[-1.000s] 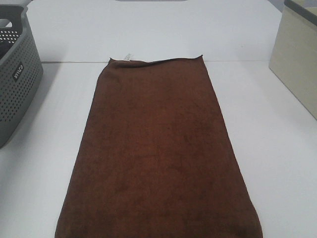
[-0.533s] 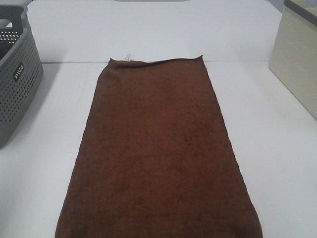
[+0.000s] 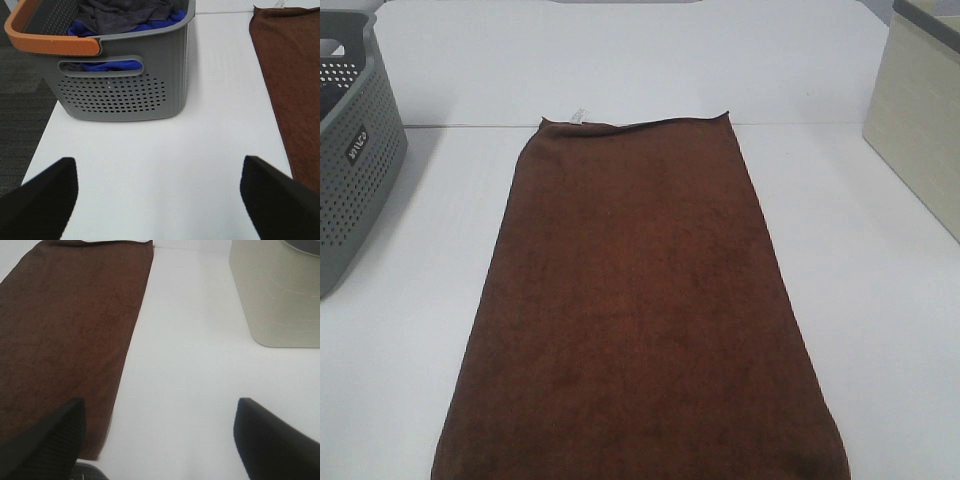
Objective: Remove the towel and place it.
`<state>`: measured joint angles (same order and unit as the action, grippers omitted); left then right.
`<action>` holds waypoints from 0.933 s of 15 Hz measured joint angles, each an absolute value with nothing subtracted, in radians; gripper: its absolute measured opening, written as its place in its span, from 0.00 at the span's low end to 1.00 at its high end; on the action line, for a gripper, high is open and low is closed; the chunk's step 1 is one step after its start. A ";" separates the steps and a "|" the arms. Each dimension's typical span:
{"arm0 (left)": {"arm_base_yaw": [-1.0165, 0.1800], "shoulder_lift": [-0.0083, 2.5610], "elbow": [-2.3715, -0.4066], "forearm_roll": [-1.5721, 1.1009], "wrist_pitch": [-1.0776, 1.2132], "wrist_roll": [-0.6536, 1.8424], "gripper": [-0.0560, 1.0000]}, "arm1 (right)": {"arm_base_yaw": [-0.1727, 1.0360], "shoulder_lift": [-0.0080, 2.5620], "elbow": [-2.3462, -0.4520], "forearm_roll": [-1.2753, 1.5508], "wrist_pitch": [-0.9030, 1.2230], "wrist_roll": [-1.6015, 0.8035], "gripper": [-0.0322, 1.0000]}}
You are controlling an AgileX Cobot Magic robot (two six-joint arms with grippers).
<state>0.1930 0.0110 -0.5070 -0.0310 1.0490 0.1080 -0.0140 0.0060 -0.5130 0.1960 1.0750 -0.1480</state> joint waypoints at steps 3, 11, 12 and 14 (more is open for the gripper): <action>0.193 -0.004 -0.498 -0.080 1.055 0.105 0.82 | -0.014 -0.003 -0.503 0.196 1.069 -0.154 0.79; 0.193 -0.004 -0.498 -0.092 1.053 0.089 0.82 | -0.014 -0.003 -0.502 0.196 1.069 -0.154 0.79; 0.193 -0.004 -0.498 -0.092 1.053 0.089 0.82 | -0.014 -0.003 -0.502 0.196 1.069 -0.154 0.79; 0.193 -0.004 -0.498 -0.092 1.053 0.089 0.82 | -0.014 -0.003 -0.502 0.196 1.069 -0.154 0.79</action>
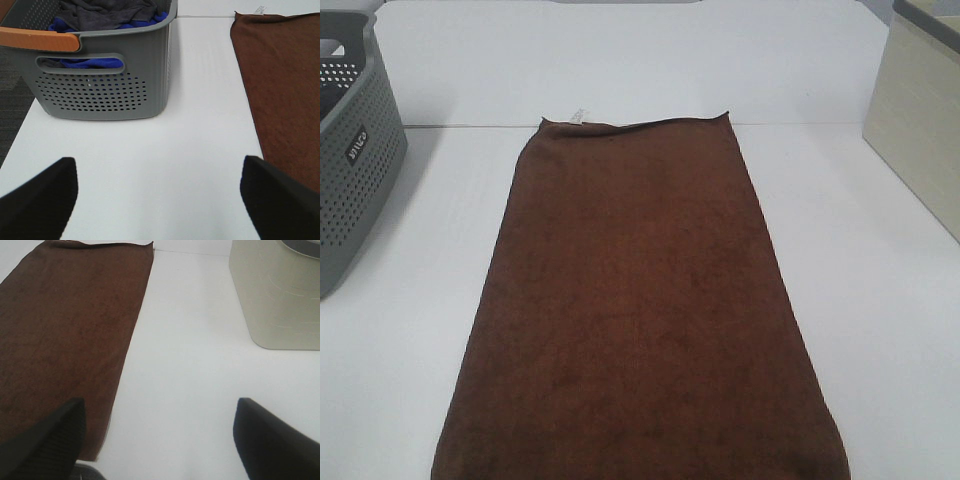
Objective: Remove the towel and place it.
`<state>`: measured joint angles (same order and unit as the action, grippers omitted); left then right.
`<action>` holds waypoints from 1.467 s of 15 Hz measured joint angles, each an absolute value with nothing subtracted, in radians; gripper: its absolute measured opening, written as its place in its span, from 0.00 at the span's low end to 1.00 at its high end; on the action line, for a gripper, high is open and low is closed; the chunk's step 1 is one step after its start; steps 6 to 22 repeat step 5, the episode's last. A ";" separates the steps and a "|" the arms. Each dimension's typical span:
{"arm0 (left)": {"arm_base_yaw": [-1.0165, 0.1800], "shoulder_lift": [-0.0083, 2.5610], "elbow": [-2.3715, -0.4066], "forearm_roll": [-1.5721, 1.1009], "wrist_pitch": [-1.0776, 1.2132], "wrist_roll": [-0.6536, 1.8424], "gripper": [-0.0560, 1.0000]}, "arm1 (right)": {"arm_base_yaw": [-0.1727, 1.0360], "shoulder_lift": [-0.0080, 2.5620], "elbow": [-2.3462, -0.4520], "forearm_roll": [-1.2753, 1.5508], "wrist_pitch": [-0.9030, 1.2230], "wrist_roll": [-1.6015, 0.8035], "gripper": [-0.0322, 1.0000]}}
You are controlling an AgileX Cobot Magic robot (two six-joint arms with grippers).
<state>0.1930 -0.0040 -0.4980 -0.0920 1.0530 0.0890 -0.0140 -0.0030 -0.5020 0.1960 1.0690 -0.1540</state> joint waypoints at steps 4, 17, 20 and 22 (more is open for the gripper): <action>0.193 -0.004 -0.498 -0.092 1.053 0.086 0.82 | -0.014 -0.003 -0.502 0.196 1.069 -0.154 0.79; 0.193 -0.005 -0.498 -0.092 1.053 0.086 0.82 | -0.014 -0.003 -0.502 0.196 1.069 -0.154 0.79; 0.193 -0.005 -0.498 -0.092 1.053 0.086 0.82 | -0.014 -0.003 -0.502 0.196 1.069 -0.154 0.79; 0.193 -0.005 -0.498 -0.092 1.053 0.086 0.82 | -0.014 -0.003 -0.502 0.196 1.069 -0.154 0.79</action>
